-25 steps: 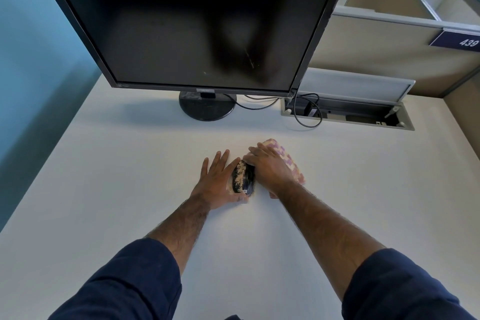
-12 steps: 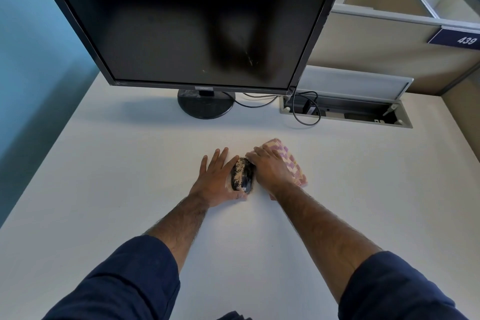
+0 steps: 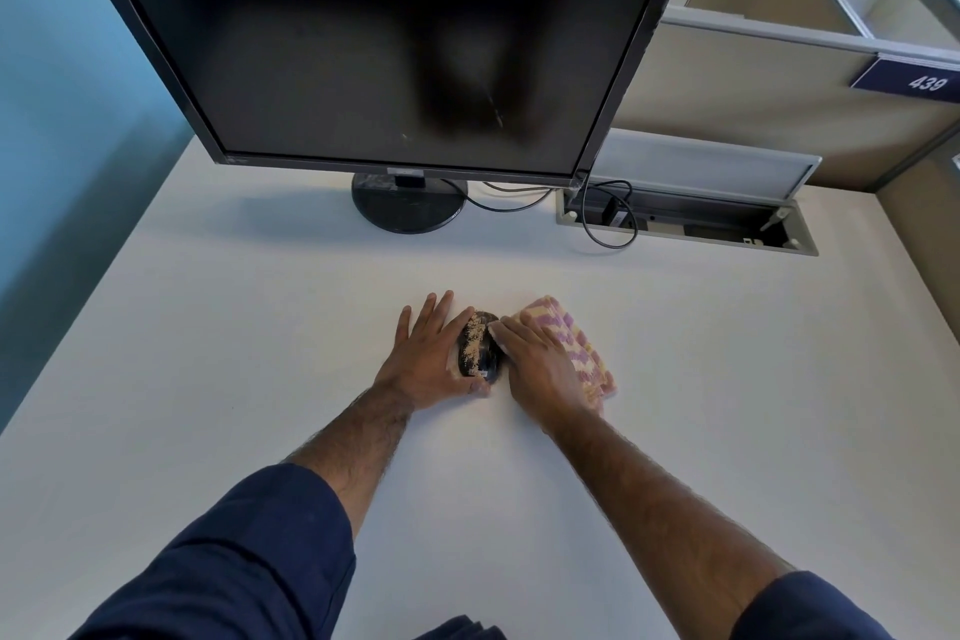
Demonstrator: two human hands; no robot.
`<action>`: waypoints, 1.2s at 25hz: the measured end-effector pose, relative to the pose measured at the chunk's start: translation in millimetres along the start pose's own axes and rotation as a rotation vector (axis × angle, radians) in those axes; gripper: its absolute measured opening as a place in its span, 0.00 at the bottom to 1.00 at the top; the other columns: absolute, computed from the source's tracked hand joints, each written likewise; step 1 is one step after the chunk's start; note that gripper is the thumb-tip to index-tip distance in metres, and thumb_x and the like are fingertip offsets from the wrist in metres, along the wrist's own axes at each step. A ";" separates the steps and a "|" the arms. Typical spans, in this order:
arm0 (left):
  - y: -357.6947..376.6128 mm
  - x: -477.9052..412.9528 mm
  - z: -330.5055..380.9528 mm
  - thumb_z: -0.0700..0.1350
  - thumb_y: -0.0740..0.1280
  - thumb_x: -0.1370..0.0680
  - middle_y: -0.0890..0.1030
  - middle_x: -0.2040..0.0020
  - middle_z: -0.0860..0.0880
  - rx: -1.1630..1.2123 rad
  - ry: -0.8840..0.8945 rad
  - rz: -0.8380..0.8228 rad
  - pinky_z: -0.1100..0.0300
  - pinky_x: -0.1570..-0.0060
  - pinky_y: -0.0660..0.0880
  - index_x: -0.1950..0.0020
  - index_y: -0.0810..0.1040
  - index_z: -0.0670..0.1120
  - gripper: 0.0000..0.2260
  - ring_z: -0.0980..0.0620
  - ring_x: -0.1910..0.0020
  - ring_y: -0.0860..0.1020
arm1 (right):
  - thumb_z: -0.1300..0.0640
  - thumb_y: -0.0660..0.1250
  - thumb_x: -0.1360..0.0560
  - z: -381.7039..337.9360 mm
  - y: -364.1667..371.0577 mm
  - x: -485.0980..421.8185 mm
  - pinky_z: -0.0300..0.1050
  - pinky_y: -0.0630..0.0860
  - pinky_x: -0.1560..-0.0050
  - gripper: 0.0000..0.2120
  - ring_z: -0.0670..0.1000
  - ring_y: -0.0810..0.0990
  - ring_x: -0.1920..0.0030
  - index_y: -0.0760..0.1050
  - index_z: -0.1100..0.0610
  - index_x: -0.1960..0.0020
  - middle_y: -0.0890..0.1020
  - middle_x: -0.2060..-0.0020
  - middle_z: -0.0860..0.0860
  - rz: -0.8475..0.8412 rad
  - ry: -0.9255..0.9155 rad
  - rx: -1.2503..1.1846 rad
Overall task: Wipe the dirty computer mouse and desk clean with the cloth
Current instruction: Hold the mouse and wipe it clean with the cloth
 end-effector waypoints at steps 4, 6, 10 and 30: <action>-1.6 1.1 1.6 0.82 0.60 0.36 0.36 0.17 0.51 0.008 0.004 0.006 0.45 0.23 0.32 0.16 0.45 0.55 0.57 0.53 0.21 0.29 | 0.68 0.60 0.26 -1.6 -6.3 27.8 0.55 0.72 0.33 0.24 0.57 0.75 0.32 0.77 0.56 0.32 0.80 0.35 0.52 0.096 -0.132 -0.022; -2.5 2.1 2.3 0.81 0.62 0.35 0.36 0.17 0.51 0.016 0.002 0.000 0.45 0.23 0.31 0.16 0.45 0.55 0.56 0.54 0.21 0.29 | 0.68 0.59 0.26 3.9 -10.7 28.4 0.53 0.71 0.32 0.23 0.56 0.76 0.32 0.80 0.56 0.35 0.82 0.37 0.52 0.130 -0.107 -0.064; -3.4 2.5 3.9 0.79 0.64 0.34 0.35 0.17 0.51 0.008 -0.012 -0.022 0.45 0.23 0.31 0.16 0.44 0.55 0.56 0.54 0.21 0.28 | 0.66 0.58 0.23 8.0 -14.3 7.1 0.48 0.67 0.29 0.23 0.54 0.75 0.32 0.78 0.56 0.32 0.81 0.35 0.52 0.149 0.071 -0.135; -1.8 2.0 3.1 0.81 0.61 0.35 0.37 0.16 0.50 -0.002 0.000 0.006 0.44 0.22 0.32 0.16 0.46 0.55 0.55 0.52 0.20 0.31 | 0.69 0.65 0.22 -13.4 15.0 44.7 0.58 0.68 0.28 0.27 0.60 0.68 0.25 0.69 0.59 0.24 0.72 0.26 0.55 0.117 -0.101 0.036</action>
Point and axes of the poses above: each hand's wrist, its own x-axis away from the middle knuckle, its own y-axis out of the palm, z = x × y, the point moved 3 cm from there along -x, towards the middle knuckle
